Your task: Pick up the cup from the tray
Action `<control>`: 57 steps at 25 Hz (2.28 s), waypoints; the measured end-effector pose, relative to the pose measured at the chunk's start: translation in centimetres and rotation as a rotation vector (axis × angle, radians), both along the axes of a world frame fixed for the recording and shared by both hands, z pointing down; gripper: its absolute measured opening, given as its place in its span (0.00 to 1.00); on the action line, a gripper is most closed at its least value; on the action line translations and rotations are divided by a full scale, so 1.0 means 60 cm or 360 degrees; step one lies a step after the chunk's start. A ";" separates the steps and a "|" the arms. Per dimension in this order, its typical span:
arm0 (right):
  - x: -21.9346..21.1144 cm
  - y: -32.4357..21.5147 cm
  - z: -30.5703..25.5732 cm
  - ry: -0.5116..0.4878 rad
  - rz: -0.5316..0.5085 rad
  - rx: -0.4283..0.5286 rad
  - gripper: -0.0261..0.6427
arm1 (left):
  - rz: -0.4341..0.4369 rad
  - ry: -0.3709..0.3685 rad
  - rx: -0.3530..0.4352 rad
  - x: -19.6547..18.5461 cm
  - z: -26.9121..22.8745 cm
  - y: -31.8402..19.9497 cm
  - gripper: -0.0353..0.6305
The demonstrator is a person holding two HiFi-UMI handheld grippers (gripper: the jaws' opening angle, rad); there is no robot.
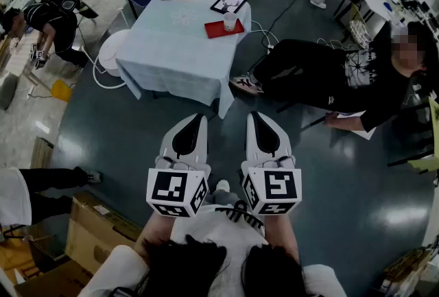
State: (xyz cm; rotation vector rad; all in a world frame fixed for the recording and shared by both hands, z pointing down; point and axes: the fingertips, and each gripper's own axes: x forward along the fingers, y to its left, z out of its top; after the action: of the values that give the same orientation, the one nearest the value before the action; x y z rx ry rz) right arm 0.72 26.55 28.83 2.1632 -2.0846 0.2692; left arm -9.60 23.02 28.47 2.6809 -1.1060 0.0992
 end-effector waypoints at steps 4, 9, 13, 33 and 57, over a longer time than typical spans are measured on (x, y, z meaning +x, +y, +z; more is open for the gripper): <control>0.006 0.002 0.009 -0.0010 0.0003 -0.0012 0.07 | -0.0002 -0.0008 0.0001 0.007 0.005 0.001 0.05; 0.018 0.002 0.019 -0.0017 -0.0017 -0.0038 0.07 | -0.0008 -0.0016 -0.0002 0.022 0.009 0.004 0.05; 0.022 -0.001 0.024 -0.0050 -0.0091 -0.0070 0.08 | -0.0007 -0.0016 -0.0027 0.036 0.011 0.006 0.05; 0.066 -0.001 0.040 -0.0097 -0.0320 -0.0037 0.31 | -0.0144 -0.0080 -0.0014 0.071 0.035 -0.007 0.05; 0.085 -0.238 0.066 -0.0089 -0.0366 0.0006 0.46 | -0.0117 -0.0077 -0.0082 0.093 0.092 -0.260 0.05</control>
State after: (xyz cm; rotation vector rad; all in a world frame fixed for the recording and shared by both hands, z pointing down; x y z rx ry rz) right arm 5.82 12.24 32.79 1.9141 -2.3397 0.3042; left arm -4.02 7.42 33.98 2.6022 -1.1987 0.1783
